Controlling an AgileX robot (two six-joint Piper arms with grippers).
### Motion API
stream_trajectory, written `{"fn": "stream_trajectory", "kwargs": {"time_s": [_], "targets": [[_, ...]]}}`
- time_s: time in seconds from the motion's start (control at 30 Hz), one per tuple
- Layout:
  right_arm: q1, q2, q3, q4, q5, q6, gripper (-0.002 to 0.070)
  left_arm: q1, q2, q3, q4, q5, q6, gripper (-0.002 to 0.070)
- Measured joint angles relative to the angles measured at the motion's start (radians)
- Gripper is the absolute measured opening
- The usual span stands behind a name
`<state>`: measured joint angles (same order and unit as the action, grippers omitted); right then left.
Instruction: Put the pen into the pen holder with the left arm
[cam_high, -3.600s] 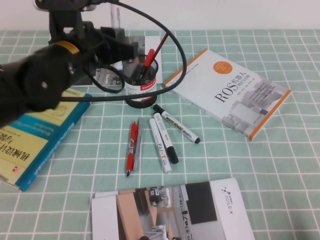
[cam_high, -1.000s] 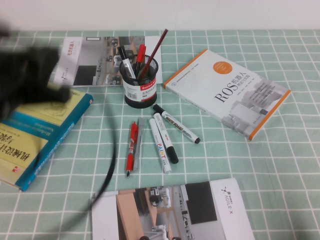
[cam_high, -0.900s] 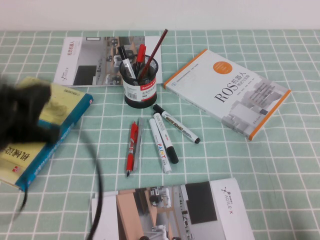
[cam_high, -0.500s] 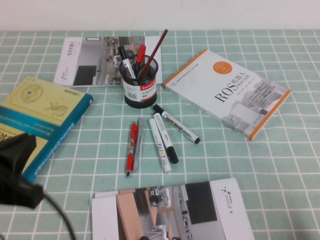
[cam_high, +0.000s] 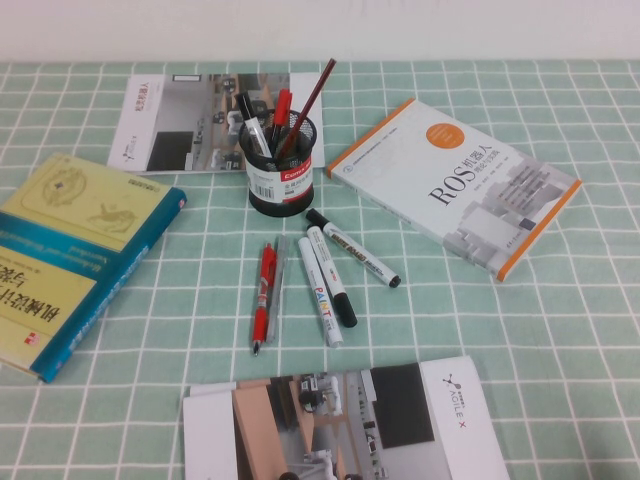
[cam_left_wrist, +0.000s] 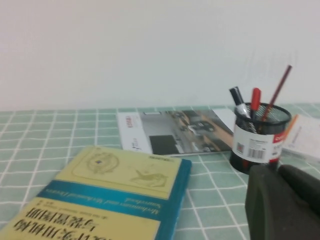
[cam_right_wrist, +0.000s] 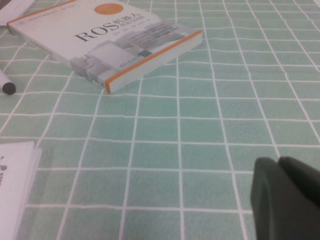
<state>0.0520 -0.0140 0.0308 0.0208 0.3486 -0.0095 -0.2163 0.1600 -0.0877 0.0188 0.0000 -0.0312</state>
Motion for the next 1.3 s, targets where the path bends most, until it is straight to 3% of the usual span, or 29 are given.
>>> {"fn": "stream_trajectory", "kwargs": {"time_s": [0.33, 0.63, 1.3], "targets": [[0.000, 0.000, 0.000, 0.000, 0.000, 0.000, -0.0020, 0.025, -0.168, 0.112, -0.040, 0.045, 0.002, 0.0000], [0.000, 0.000, 0.000, 0.000, 0.000, 0.000, -0.0020, 0.025, -0.168, 0.114, -0.035, 0.343, 0.002, 0.0000], [0.000, 0.000, 0.000, 0.000, 0.000, 0.000, -0.0020, 0.025, -0.168, 0.111, 0.008, 0.377, 0.002, 0.0000]]}}
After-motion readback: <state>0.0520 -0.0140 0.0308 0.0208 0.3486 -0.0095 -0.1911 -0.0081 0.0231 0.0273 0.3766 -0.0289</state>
